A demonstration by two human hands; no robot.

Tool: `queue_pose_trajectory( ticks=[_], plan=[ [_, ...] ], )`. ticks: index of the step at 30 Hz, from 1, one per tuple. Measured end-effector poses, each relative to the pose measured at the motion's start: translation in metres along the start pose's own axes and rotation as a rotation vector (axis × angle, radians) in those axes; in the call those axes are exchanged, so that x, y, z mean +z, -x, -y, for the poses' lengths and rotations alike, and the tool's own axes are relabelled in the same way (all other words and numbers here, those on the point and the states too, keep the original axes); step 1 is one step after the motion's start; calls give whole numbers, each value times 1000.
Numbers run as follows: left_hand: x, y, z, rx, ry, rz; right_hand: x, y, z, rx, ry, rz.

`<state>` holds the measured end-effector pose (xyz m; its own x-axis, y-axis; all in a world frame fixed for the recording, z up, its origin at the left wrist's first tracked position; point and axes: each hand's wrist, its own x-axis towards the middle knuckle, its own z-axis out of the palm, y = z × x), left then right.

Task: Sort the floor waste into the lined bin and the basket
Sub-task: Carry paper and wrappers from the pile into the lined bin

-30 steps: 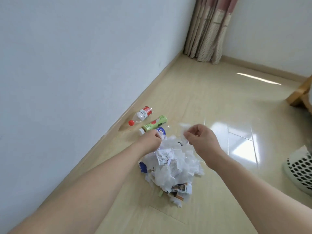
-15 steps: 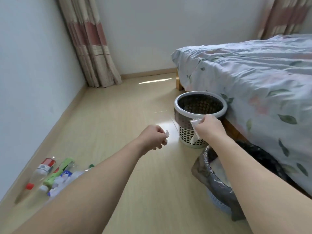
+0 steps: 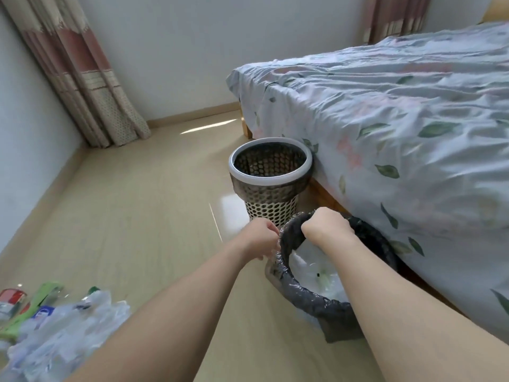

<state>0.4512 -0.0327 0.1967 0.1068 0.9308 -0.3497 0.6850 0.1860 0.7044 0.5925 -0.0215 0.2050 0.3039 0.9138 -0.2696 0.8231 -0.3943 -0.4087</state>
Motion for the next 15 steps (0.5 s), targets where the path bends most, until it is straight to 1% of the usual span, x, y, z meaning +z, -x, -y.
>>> queue_pose_trajectory(
  ticks=[3, 7, 9, 12, 15],
  plan=[
    [-42, 10, 30, -60, 40, -96, 13, 15, 35, -162, -12, 6],
    [-106, 46, 114, -223, 45, -202, 60, 51, 106, -460, -26, 60],
    [-138, 77, 171, -311, 23, -259, 90, 80, 143, -594, -5, 122],
    [-175, 125, 250, -446, 16, -329, 138, 123, 182, -747, 43, 240],
    [-205, 172, 329, -567, 0, -360, 196, 162, 213, -841, 88, 354]
  ],
)
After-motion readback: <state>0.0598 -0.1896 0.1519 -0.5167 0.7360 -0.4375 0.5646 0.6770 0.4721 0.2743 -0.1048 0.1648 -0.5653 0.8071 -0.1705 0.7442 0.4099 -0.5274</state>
